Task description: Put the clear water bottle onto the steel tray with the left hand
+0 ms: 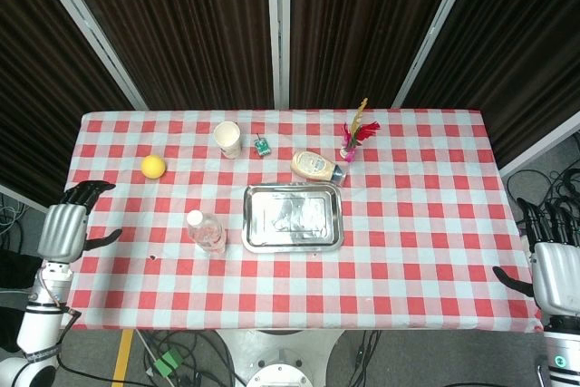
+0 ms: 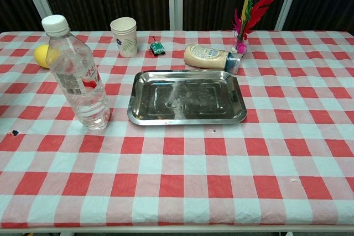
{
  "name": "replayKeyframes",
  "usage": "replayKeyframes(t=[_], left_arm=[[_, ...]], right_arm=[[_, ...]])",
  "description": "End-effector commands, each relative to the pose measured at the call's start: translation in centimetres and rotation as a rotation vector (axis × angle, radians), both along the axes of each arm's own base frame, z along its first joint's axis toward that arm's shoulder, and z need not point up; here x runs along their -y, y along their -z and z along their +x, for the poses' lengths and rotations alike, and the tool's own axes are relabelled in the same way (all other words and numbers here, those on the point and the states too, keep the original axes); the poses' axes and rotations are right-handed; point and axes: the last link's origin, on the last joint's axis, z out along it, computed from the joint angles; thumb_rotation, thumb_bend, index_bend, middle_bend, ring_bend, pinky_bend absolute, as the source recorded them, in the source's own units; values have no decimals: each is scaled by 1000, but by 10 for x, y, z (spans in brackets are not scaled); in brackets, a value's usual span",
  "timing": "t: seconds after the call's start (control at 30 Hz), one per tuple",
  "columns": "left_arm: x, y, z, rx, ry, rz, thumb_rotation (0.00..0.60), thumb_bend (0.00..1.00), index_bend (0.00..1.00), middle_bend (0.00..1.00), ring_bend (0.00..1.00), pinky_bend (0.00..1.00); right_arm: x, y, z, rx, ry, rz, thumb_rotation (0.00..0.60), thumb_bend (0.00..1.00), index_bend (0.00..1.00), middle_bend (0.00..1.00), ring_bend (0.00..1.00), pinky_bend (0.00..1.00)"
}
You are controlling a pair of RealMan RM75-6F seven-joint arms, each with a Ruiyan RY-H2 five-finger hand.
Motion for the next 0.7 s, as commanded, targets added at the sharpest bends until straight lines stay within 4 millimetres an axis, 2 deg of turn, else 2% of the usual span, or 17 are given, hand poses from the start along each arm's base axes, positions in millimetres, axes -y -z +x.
replayKeyframes(t=[0.03,0.17,0.27,0.5,0.7], left_arm=[[-2,1,4,32,-13,-5,600,25,316,338,218,267],[-1,7,10,132,-29,-2,600,25,316,338,218,267],[7,17,15,347,-89,-17,600,25,316,338,218,267],[23,37,12,746,-168,-140,600,25,273,320,213,267],[33,65,5,860,-203,-214,600,17,250,310,210,268]], right_arm=[[0,0,0,0,1,2,600,31,27,121,0,0],[0,2,0,1,2,11,600,31,27,121,0,0],[-1,1,1,11,-7,11,600,31,27,121,0,0],[0,-4,2,28,-29,-8,600,31,36,123,0,0],[0,-4,3,31,-46,-2,600,33,43,122,0,0]])
